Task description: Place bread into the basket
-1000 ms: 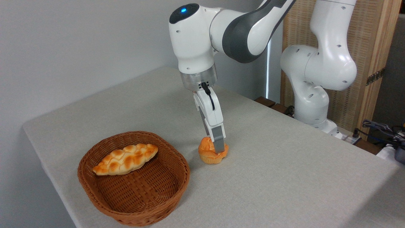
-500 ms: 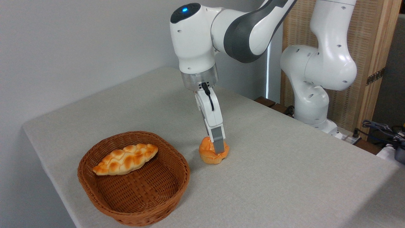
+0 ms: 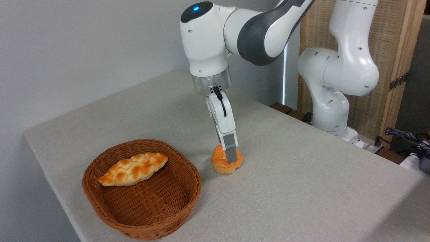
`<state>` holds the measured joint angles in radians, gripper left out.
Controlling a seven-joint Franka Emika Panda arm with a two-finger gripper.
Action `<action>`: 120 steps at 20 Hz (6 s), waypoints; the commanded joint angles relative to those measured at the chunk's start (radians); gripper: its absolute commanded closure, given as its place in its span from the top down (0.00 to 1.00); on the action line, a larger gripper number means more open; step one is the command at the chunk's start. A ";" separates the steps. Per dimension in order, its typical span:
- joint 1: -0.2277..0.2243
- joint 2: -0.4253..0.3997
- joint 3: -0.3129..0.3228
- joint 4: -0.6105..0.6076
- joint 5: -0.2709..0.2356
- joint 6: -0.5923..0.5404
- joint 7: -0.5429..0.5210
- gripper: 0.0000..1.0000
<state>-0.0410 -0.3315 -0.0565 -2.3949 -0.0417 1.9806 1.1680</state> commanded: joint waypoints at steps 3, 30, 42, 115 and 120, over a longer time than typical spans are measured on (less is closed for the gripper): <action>0.000 -0.011 0.010 -0.001 0.003 0.049 0.056 1.00; -0.010 0.039 0.009 -0.010 0.045 0.069 0.087 1.00; -0.010 0.049 0.007 -0.013 0.036 0.066 0.076 0.75; -0.002 0.163 0.063 0.398 -0.207 -0.103 -0.082 0.39; -0.003 0.244 0.063 0.459 -0.241 -0.037 -0.125 0.40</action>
<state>-0.0389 -0.1528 -0.0019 -1.9906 -0.2565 1.9013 1.0700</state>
